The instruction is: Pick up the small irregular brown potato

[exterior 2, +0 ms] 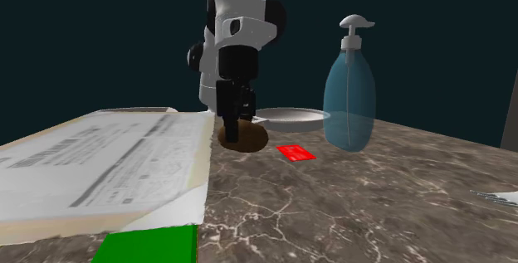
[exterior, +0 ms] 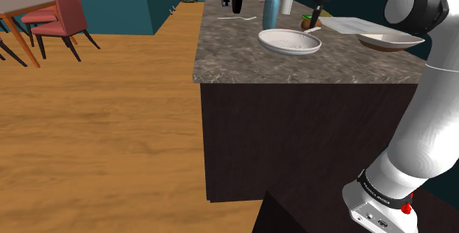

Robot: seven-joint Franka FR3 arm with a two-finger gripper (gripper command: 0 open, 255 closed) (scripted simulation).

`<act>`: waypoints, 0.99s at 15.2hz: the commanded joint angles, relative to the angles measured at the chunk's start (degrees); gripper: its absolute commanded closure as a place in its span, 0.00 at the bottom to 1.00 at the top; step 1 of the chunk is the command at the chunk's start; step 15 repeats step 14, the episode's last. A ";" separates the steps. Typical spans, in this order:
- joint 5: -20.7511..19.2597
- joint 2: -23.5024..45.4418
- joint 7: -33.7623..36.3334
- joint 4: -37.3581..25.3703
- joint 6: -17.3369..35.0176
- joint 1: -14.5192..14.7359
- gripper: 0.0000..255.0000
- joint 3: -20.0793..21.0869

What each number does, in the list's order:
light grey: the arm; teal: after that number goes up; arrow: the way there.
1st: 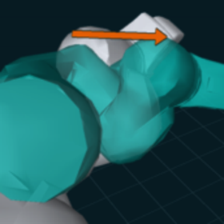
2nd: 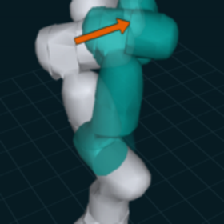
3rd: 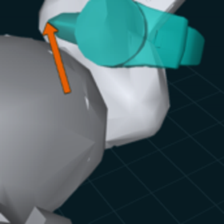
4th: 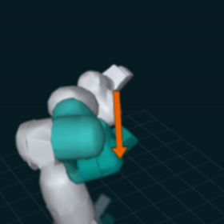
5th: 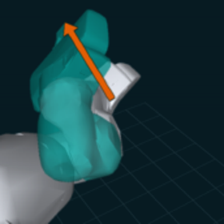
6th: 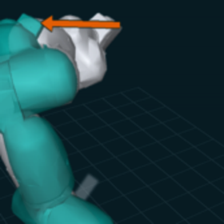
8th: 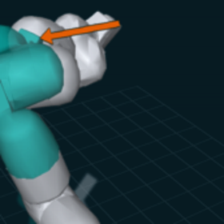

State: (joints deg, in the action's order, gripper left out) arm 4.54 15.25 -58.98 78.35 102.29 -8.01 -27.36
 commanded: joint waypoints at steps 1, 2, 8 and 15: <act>0.22 0.41 -0.16 -1.92 -1.56 -0.28 1.00 -0.05; 0.36 0.68 -0.23 -3.07 -2.45 -0.44 1.00 -0.07; 1.47 2.85 -0.71 -10.84 -8.19 -1.71 1.00 -0.15; 2.63 5.11 -1.10 -17.47 -12.69 -3.09 1.00 -0.16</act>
